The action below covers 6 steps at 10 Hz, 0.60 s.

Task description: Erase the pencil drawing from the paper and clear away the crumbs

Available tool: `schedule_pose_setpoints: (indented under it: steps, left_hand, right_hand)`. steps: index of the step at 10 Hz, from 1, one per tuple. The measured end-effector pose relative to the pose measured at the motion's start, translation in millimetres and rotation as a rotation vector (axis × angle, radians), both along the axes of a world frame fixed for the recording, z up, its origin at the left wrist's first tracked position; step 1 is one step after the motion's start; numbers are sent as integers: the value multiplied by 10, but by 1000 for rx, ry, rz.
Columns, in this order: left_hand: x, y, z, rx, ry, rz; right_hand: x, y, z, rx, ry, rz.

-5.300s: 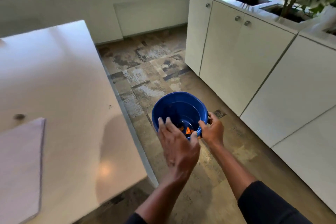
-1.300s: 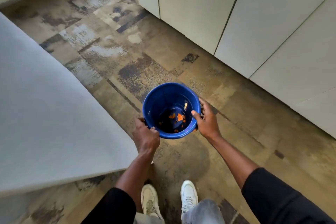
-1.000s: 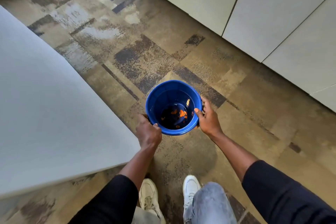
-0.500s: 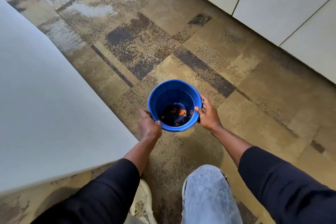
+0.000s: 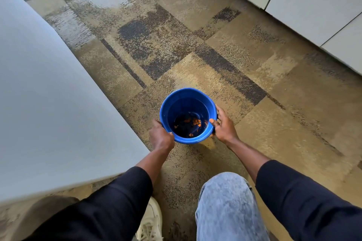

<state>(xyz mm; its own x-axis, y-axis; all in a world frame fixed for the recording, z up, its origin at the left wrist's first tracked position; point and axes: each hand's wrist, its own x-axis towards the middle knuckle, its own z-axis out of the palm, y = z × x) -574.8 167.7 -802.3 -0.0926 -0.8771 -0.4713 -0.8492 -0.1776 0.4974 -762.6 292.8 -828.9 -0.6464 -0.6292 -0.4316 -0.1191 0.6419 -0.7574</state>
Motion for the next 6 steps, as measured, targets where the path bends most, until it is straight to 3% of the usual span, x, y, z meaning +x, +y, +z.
schedule_pose_setpoints:
  steps: [2,4,5,6]
  left_hand:
    - [15,-39,-76,21,-33,-28]
    - [23,21,5,191,-148,-158]
    - [66,94,131,224,-238,-148]
    - [37,187,447,248,-249,-306]
  right_hand:
    - [11,-53,-2,45,12,43]
    - [-15,25,168,189,79,230]
    - [13,152,392,282,152,230]
    - [30,247,746,306,212,181]
